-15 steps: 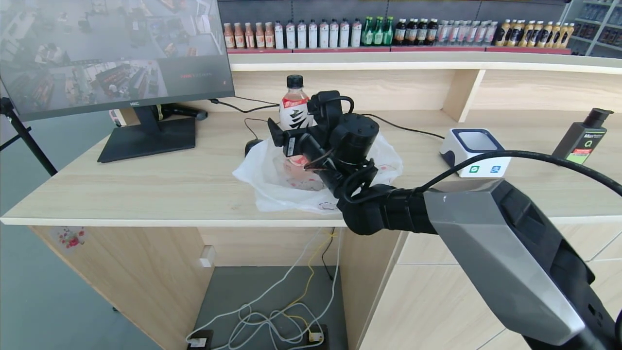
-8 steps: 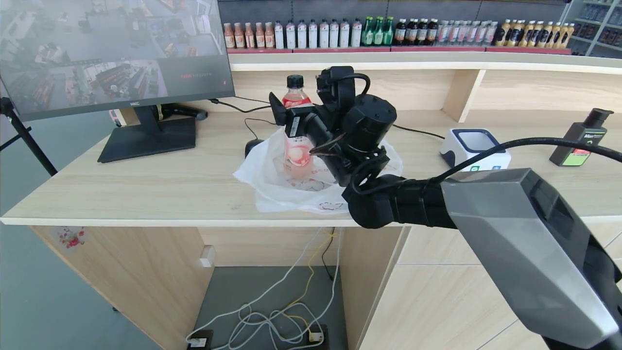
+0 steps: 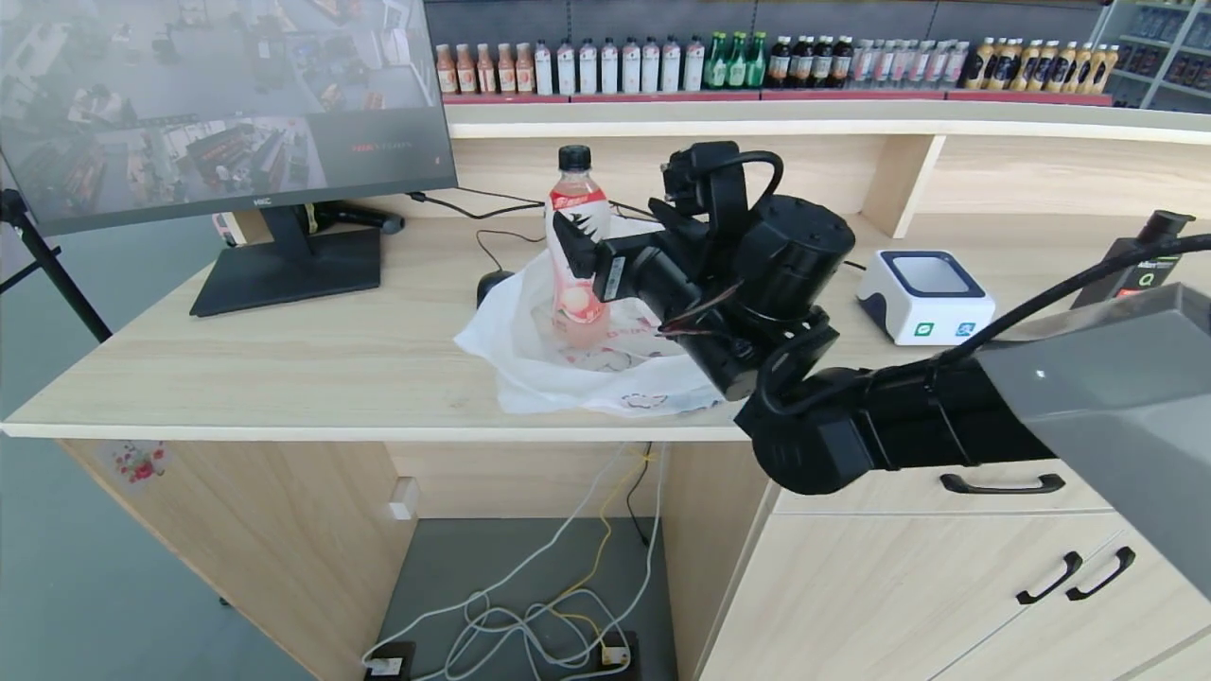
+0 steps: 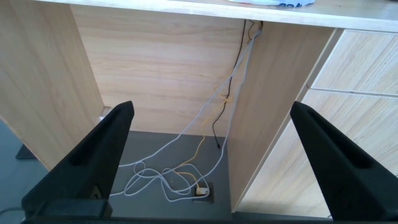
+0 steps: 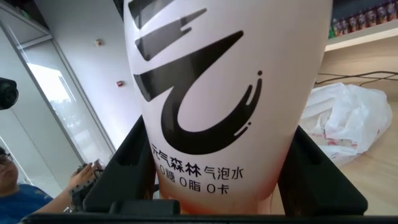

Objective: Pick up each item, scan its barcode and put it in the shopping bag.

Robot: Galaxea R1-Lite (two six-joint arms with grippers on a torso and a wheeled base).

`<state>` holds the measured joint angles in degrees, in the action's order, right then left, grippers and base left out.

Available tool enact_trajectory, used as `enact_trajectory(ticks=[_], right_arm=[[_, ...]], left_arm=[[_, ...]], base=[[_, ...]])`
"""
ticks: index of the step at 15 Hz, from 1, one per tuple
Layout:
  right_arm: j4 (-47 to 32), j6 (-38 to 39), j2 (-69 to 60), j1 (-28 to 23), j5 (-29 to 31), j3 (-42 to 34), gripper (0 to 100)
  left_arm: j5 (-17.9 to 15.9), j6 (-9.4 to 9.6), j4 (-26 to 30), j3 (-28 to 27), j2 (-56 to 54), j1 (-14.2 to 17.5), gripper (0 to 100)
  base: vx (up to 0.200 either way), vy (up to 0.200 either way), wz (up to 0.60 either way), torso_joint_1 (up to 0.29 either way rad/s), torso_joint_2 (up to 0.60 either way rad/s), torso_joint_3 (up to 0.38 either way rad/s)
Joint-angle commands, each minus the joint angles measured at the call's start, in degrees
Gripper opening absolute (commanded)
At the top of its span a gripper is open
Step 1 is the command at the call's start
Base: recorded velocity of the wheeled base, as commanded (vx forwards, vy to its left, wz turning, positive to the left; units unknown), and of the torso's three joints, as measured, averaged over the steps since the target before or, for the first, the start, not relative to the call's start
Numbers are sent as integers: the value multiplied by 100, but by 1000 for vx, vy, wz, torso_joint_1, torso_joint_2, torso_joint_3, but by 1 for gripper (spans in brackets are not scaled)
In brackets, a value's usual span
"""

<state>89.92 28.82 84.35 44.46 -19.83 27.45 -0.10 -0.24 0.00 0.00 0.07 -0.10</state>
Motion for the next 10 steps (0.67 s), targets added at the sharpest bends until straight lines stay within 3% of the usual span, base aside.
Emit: enact_trajectory(ticks=[1,10], right_arm=[[8,10,-24,10,-3,-3,0],[8,19,-94,142,-3,-12,0]], left_arm=[[1,-2,0,0,1,1,100],[1,-2,0,0,1,1,100]], base=[[0,0,0,0,0,0],[0,0,0,0,0,0]])
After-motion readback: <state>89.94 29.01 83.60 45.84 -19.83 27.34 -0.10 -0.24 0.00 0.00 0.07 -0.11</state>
